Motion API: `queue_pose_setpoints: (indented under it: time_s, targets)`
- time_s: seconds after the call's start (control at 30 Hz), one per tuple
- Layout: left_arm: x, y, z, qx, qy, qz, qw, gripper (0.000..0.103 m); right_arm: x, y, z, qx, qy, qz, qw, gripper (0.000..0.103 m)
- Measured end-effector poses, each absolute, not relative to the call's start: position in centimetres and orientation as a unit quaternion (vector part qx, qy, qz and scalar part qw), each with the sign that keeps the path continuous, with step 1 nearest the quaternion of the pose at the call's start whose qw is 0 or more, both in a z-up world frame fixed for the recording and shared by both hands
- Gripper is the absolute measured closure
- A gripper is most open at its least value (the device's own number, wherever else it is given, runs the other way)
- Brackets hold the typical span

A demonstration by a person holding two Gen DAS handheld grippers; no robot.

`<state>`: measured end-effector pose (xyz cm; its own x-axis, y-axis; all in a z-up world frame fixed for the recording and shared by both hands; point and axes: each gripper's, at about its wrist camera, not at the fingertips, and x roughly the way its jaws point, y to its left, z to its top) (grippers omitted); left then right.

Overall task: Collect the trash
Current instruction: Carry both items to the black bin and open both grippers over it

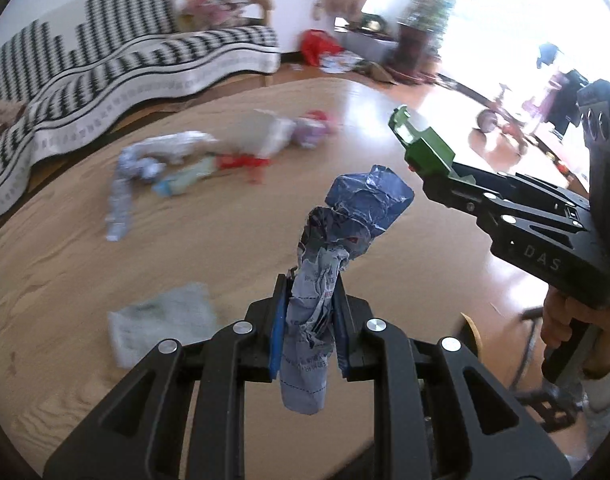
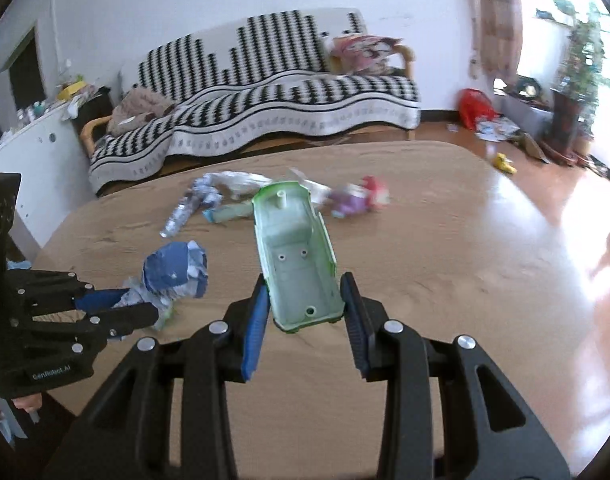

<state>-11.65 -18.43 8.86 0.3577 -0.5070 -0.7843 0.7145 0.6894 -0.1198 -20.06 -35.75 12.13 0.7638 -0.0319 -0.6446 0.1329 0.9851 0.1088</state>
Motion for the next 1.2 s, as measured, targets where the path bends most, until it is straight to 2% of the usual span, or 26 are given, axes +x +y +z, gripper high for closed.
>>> queue_pose_setpoints:
  time_s: [0.17, 0.37, 0.57, 0.7, 1.07, 1.1, 1.13, 1.17, 1.2]
  targets:
    - [-18.3, -22.9, 7.3, 0.133, 0.443, -0.421, 0.780, 0.083, -28.1, -39.1, 11.5, 0.114, 0.336, -0.090, 0.931, 0.067]
    - [-24.2, -28.4, 1.0, 0.133, 0.522, -0.447, 0.714, 0.083, -36.1, -42.6, 4.4, 0.199, 0.391, -0.145, 0.887, 0.067]
    - [-28.2, -32.0, -6.3, 0.203, 0.569, -0.425, 0.674, 0.083, -39.3, -44.8, -3.6, 0.269, 0.480, -0.158, 0.820, 0.067]
    - [-27.9, -32.3, -7.4, 0.200, 0.584, -0.423, 0.664, 0.083, -39.9, -44.8, -5.9, 0.287, 0.497, -0.154, 0.805, 0.067]
    - [-27.1, -31.7, -6.6, 0.182, 0.581, -0.433, 0.665, 0.082, -39.3, -45.7, -5.6, 0.302, 0.482, -0.161, 0.806, 0.065]
    - [-27.2, -31.6, -6.6, 0.184, 0.584, -0.430, 0.663, 0.067, -39.4, -45.9, -5.5, 0.308, 0.476, -0.162, 0.808, 0.048]
    - [-27.2, -31.5, -6.7, 0.179, 0.588, -0.431, 0.661, 0.026, -39.5, -46.1, -5.4, 0.313, 0.472, -0.164, 0.808, 0.033]
    - [-27.2, -31.5, -6.5, 0.174, 0.586, -0.432, 0.663, 0.006, -39.4, -46.2, -5.3, 0.317, 0.468, -0.168, 0.808, 0.010]
    - [-27.1, -31.4, -6.2, 0.166, 0.582, -0.436, 0.665, 0.006, -39.6, -46.5, -4.9, 0.317, 0.458, -0.178, 0.811, 0.008]
